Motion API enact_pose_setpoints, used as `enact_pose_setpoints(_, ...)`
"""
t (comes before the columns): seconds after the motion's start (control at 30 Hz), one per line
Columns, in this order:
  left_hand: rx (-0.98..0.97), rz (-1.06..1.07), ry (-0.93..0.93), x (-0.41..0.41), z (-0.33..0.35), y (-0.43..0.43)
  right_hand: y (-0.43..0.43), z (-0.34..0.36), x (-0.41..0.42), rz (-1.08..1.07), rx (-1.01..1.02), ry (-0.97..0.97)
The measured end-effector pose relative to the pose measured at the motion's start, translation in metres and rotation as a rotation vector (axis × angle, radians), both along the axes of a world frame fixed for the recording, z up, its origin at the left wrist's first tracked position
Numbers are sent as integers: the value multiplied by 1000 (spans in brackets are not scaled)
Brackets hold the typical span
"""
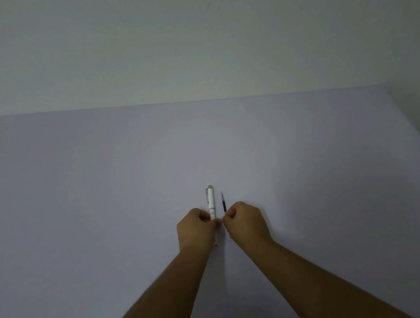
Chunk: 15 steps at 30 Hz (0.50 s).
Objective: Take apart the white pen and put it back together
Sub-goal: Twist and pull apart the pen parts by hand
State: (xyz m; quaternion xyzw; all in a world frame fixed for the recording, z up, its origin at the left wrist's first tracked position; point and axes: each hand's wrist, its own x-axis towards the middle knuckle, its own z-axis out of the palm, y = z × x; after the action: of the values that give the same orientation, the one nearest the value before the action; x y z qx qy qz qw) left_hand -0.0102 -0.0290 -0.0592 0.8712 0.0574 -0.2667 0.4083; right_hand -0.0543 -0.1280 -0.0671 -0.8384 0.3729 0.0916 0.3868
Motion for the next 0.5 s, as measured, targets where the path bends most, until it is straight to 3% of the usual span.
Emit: enact_pose_setpoints(0.5, 30, 5, -23, 1, -4, 2, 1, -1, -5, -9, 2, -32)
